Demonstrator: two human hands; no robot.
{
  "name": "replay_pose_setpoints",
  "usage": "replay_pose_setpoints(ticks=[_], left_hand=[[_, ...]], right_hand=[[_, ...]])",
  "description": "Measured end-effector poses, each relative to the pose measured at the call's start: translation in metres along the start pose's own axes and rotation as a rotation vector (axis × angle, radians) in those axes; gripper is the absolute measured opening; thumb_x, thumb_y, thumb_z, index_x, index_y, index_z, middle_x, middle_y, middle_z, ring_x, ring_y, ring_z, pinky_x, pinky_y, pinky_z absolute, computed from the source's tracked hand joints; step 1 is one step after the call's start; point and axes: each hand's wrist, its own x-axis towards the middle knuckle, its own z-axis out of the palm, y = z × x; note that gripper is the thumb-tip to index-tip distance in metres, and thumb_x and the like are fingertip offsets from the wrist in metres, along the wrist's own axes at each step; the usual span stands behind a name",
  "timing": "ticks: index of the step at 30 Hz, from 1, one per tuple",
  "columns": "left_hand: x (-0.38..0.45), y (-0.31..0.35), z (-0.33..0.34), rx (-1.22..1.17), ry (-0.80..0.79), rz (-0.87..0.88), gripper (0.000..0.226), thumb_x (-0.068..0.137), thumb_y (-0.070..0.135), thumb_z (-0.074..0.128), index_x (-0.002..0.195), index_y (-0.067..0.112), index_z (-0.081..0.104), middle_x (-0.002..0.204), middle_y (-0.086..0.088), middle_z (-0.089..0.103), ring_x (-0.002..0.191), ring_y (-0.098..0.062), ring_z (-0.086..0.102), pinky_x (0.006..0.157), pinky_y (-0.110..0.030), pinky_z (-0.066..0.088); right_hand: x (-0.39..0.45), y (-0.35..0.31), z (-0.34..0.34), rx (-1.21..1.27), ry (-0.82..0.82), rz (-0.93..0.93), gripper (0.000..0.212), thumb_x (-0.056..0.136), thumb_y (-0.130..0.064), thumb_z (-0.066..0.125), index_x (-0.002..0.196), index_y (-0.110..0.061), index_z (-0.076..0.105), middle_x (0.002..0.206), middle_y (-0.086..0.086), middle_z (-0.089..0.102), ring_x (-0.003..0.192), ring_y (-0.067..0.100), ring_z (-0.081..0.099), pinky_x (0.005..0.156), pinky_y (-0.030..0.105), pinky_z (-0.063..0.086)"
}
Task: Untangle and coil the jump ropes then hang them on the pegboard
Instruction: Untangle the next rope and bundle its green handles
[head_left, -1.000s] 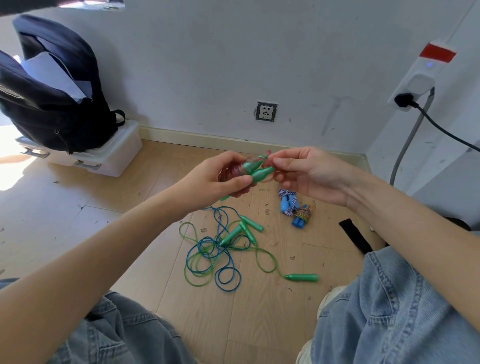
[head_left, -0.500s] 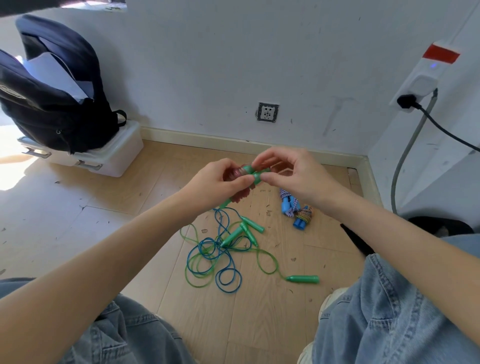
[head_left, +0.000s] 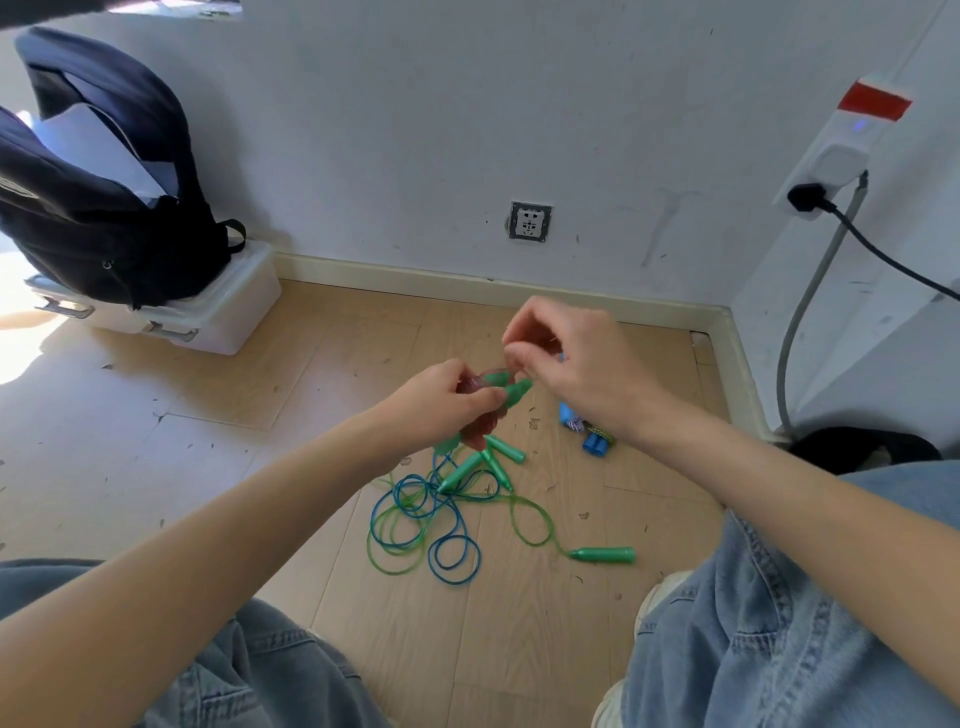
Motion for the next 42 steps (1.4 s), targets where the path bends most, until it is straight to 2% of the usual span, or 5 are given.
replay_pose_setpoints(ticks=[11, 17, 26, 36, 42], left_hand=[[-0.014, 0.015, 0.009, 0.306, 0.109, 0.426, 0.027, 0.088, 0.032, 0.055, 0.108, 0.013, 0.057, 0.082, -0.001, 0.067, 0.071, -0.014, 0.063, 0.069, -0.034, 0.051], [-0.015, 0.010, 0.003, 0.562, 0.037, 0.653, 0.030, 0.089, 0.031, 0.055, 0.112, 0.013, 0.053, 0.085, 0.007, 0.054, 0.071, -0.010, 0.047, 0.062, -0.022, 0.033], [0.006, 0.006, 0.000, -0.095, -0.113, 0.071, 0.026, 0.085, 0.021, 0.064, 0.108, 0.023, 0.052, 0.088, 0.000, 0.065, 0.066, -0.005, 0.063, 0.058, -0.014, 0.053], [0.005, 0.032, 0.018, 0.566, 0.105, 0.720, 0.029, 0.082, 0.040, 0.064, 0.085, 0.012, 0.057, 0.060, 0.009, 0.046, 0.056, -0.015, 0.041, 0.054, -0.026, 0.025], [0.016, 0.028, 0.021, 0.298, -0.108, 0.452, 0.022, 0.084, 0.032, 0.065, 0.086, 0.011, 0.060, 0.056, 0.011, 0.059, 0.047, 0.001, 0.056, 0.048, -0.009, 0.042]], right_hand=[[0.011, 0.037, -0.018, 0.826, 0.151, 0.915, 0.016, 0.086, 0.007, 0.052, 0.071, 0.001, 0.057, 0.059, 0.009, 0.057, 0.043, 0.011, 0.054, 0.040, 0.016, 0.045], [0.004, 0.040, -0.008, 0.779, 0.094, 0.959, 0.018, 0.086, 0.007, 0.054, 0.071, -0.001, 0.057, 0.050, 0.007, 0.059, 0.053, 0.017, 0.055, 0.040, 0.017, 0.046], [0.009, 0.035, -0.014, 0.998, 0.063, 0.831, 0.025, 0.090, 0.004, 0.048, 0.067, -0.001, 0.055, 0.063, 0.012, 0.058, 0.046, 0.013, 0.060, 0.042, 0.017, 0.048], [0.000, 0.041, -0.023, 0.842, 0.170, 0.920, 0.021, 0.085, 0.013, 0.047, 0.069, 0.001, 0.051, 0.059, 0.010, 0.049, 0.051, 0.015, 0.050, 0.039, 0.017, 0.047], [-0.005, 0.047, -0.028, 0.555, -0.036, 0.808, 0.017, 0.088, 0.008, 0.047, 0.079, -0.005, 0.054, 0.072, 0.010, 0.059, 0.059, 0.015, 0.059, 0.048, 0.019, 0.052]])
